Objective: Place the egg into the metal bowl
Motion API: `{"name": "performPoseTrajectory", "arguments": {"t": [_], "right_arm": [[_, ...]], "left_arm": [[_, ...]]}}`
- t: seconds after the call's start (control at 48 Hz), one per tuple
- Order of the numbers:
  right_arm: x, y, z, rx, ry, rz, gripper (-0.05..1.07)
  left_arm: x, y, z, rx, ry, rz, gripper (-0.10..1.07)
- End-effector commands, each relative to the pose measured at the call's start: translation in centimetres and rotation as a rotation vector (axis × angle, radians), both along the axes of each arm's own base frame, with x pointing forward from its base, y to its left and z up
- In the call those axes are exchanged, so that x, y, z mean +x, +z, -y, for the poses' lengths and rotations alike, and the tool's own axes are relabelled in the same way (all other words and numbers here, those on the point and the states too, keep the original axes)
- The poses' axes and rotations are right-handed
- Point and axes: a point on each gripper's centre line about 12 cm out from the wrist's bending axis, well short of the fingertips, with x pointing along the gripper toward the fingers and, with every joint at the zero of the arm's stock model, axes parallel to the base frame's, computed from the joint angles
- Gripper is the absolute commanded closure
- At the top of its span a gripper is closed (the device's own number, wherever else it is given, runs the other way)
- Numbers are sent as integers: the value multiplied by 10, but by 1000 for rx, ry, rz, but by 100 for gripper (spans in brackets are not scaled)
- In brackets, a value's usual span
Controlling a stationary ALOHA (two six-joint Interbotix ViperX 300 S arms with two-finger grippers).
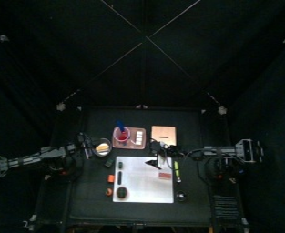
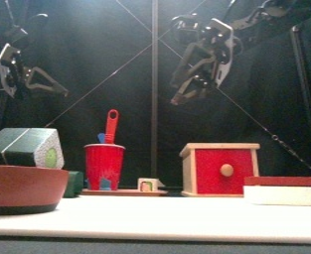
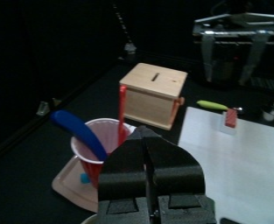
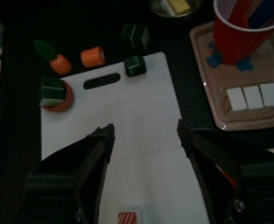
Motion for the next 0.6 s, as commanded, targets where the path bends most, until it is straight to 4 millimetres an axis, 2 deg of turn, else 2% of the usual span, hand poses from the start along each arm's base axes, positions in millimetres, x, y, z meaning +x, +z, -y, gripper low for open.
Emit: {"name": "performPoseTrajectory", "arguments": {"t": [0.0,0.146,0.312,0.583], "right_arm": [[-22,16,-1,-22,-24,124,11],[-52,12,0,-52,-69,240,11],[-76,0,0,-70,-93,295,11],[-81,-6,-3,-90,-76,296,11]], "left_arm": [[6,8,4,13,-33,17,98],[8,6,5,6,-41,8,98],[8,5,5,5,-43,0,98],[8,4,5,3,-38,-6,98]]}}
